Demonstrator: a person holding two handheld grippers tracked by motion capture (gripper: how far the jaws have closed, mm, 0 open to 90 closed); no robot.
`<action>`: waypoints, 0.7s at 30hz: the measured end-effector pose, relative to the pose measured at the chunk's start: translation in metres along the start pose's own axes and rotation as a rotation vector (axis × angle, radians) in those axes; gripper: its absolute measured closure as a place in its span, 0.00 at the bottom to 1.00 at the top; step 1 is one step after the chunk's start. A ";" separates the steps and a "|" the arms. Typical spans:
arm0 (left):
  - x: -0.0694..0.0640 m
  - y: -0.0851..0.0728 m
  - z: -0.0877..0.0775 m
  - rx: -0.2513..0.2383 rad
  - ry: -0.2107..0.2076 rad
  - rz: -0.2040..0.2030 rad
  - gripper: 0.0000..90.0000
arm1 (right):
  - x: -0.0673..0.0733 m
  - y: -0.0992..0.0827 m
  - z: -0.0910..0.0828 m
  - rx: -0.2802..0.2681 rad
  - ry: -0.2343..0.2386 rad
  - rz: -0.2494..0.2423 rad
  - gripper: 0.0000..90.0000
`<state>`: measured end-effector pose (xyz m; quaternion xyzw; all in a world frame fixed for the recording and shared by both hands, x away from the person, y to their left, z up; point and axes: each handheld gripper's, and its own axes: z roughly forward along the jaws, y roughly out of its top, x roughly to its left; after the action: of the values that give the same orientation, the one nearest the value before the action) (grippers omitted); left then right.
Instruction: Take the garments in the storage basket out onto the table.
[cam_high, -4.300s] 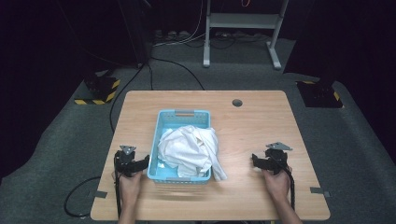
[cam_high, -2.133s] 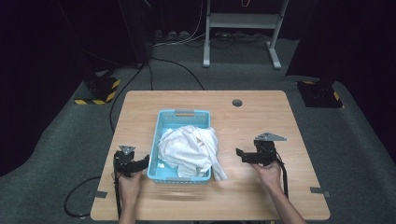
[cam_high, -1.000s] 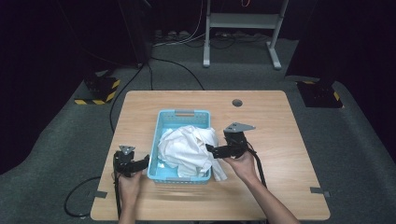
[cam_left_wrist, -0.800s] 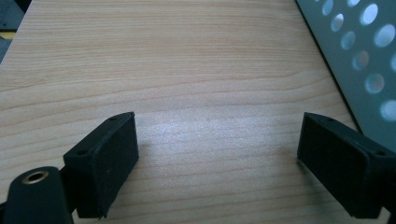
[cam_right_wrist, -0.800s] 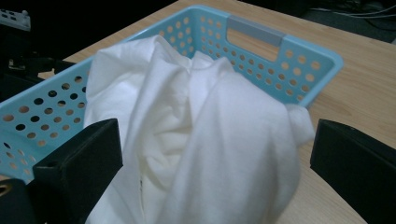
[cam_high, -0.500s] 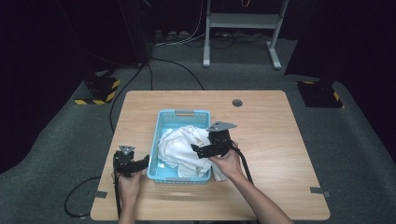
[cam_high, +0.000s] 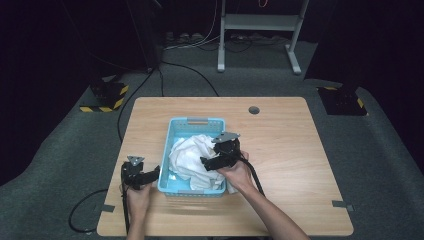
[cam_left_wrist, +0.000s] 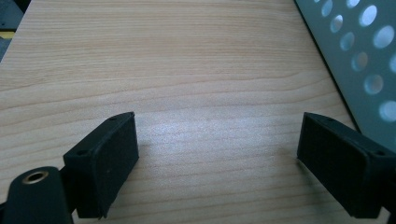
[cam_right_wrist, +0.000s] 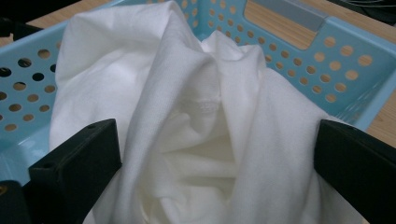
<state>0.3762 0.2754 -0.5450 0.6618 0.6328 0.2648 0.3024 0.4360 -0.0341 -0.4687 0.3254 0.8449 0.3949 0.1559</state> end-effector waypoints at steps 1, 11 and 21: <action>0.000 0.000 0.000 0.000 0.000 0.000 0.14 | 0.001 0.000 0.001 0.005 0.002 -0.007 0.03; 0.001 0.000 0.000 -0.002 -0.004 -0.004 0.14 | 0.012 -0.003 0.022 0.125 -0.008 -0.044 0.21; 0.001 0.000 0.000 -0.003 -0.007 -0.008 0.14 | 0.008 -0.004 0.019 0.132 0.007 -0.048 0.65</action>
<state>0.3759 0.2763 -0.5450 0.6597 0.6339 0.2623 0.3070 0.4390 -0.0198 -0.4841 0.3134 0.8772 0.3355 0.1403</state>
